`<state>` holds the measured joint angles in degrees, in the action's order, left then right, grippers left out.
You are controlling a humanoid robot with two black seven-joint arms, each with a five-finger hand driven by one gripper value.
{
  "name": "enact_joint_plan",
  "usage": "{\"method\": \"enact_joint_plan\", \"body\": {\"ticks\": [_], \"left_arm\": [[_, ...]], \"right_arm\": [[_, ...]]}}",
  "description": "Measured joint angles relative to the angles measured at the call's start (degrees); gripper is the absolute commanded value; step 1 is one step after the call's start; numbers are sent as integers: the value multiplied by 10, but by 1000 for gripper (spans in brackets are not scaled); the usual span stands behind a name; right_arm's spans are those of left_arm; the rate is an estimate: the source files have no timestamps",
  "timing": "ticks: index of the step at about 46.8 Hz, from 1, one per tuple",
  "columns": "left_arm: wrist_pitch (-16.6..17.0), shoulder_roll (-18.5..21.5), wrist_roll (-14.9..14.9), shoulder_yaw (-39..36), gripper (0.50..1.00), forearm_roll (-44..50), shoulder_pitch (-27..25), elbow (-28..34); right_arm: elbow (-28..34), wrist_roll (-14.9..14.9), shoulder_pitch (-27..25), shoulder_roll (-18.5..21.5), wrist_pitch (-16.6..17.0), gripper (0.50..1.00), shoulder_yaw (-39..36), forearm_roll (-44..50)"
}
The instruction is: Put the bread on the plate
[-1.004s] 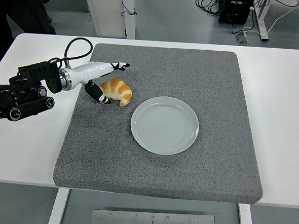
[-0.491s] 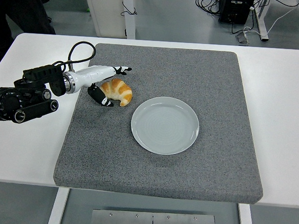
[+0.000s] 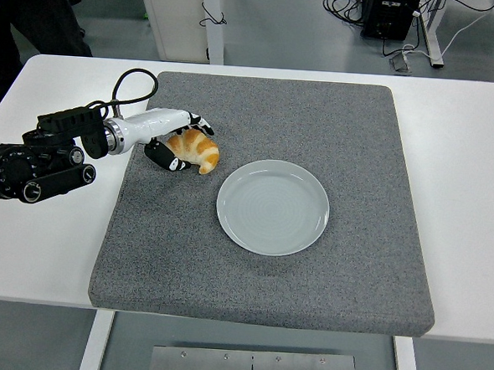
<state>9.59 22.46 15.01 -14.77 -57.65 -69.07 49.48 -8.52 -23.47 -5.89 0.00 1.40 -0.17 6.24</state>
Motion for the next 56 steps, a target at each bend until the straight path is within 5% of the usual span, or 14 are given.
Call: {"method": "enact_joint_plan", "body": {"ticks": [2, 33, 56], "left_arm": [[-1, 0, 0, 0, 500, 0, 0, 0], [-9, 14, 6, 16, 500, 3, -33, 1], [-75, 60, 7, 78, 500, 1, -139, 5]], "right_arm": [[0, 0, 0, 0, 0, 1000, 0, 0], [0, 0, 0, 0, 0, 1000, 0, 0], [0, 0, 0, 0, 0, 1000, 0, 0]]}}
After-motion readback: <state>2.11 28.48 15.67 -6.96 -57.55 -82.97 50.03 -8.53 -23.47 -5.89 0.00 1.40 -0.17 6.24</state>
